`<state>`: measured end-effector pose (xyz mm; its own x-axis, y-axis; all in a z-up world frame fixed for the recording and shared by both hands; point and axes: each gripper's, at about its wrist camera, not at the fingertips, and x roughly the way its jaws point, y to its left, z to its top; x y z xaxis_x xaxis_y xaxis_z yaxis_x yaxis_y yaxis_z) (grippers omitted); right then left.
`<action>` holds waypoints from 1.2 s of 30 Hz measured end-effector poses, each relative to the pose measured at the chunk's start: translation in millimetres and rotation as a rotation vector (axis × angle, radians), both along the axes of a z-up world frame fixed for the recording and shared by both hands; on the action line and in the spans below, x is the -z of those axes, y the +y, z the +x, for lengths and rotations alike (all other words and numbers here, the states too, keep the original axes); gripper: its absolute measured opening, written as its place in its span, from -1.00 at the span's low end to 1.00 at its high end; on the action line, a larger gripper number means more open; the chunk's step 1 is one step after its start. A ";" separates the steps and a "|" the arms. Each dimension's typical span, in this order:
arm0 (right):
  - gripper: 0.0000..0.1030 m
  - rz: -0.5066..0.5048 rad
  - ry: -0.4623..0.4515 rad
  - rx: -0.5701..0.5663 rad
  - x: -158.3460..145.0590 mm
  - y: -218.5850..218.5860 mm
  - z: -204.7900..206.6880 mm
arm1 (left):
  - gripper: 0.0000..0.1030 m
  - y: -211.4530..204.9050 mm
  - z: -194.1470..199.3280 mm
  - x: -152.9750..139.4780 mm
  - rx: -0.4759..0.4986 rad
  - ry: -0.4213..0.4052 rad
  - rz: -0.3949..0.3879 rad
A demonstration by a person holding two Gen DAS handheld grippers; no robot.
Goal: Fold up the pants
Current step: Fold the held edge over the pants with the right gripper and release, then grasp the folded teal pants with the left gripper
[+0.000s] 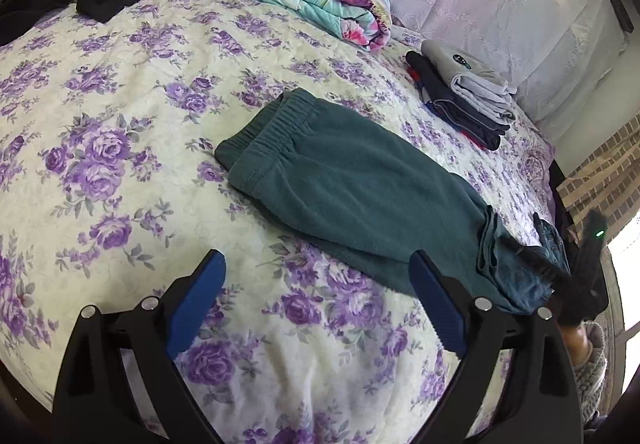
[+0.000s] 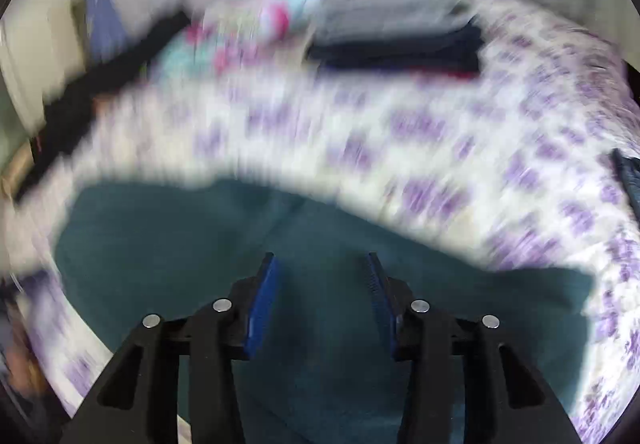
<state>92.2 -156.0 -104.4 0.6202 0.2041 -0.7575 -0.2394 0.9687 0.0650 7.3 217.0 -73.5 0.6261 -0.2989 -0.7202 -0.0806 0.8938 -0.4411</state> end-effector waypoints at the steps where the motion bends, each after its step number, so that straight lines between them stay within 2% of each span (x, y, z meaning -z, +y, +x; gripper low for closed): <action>1: -0.07 -0.052 -0.032 -0.008 2.3 7.7 -5.3 | 0.79 -0.6 1.3 0.4 0.000 0.001 0.003; 2: -0.07 -0.099 -0.066 -0.025 2.8 16.0 -12.4 | 0.81 -2.2 3.6 1.3 0.002 0.003 0.008; 5: -0.07 -0.060 -0.045 -0.094 -2.8 18.4 -19.5 | 0.82 -8.1 9.5 2.0 0.006 0.013 0.035; 8: -0.10 0.066 -0.125 -0.095 -26.5 -8.1 -34.2 | 0.85 -11.4 14.5 2.4 0.016 0.018 0.037; 11: 0.12 0.161 -0.145 -0.030 -37.8 -46.6 -43.7 | 0.85 -12.6 16.7 3.7 0.009 0.029 0.043; 13: 0.23 0.189 -0.085 0.033 -27.8 -67.4 -40.3 | 0.85 -14.5 16.2 3.6 0.006 0.027 0.051; 15: 0.23 0.141 0.035 0.012 -3.6 -69.0 -28.4 | 0.85 -16.3 16.5 3.8 -0.002 0.027 0.060; 18: 0.26 0.181 -0.100 0.013 -14.7 -70.7 -44.2 | 0.85 -17.0 16.3 1.9 -0.003 0.025 0.047; 21: 0.63 0.219 -0.205 -0.001 -31.5 -76.8 -57.2 | 0.84 -12.9 19.1 -0.2 -0.013 0.022 0.003; 23: 0.65 0.209 -0.220 0.027 -33.2 -83.7 -60.6 | 0.84 -5.7 22.2 -0.3 -0.033 0.016 -0.057; 28: 0.65 0.335 -0.185 0.082 -28.6 -110.1 -59.5 | 0.83 22.1 34.4 6.1 -0.103 0.016 -0.246; 30: 0.65 0.358 -0.170 0.095 -27.3 -114.5 -61.7 | 0.83 26.4 40.2 6.9 -0.110 0.018 -0.264; 34: 0.65 0.380 -0.164 0.105 -24.6 -116.0 -66.6 | 0.83 26.2 50.3 6.9 -0.108 0.012 -0.233; 36: 0.65 0.383 -0.170 0.101 -25.4 -115.3 -67.8 | 0.83 28.6 53.2 9.7 -0.117 0.002 -0.248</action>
<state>24.4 -271.3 -79.0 0.7608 0.3825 -0.5242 -0.1832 0.9015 0.3920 60.5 245.5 -83.2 0.6650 -0.3924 -0.6354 -0.1781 0.7429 -0.6452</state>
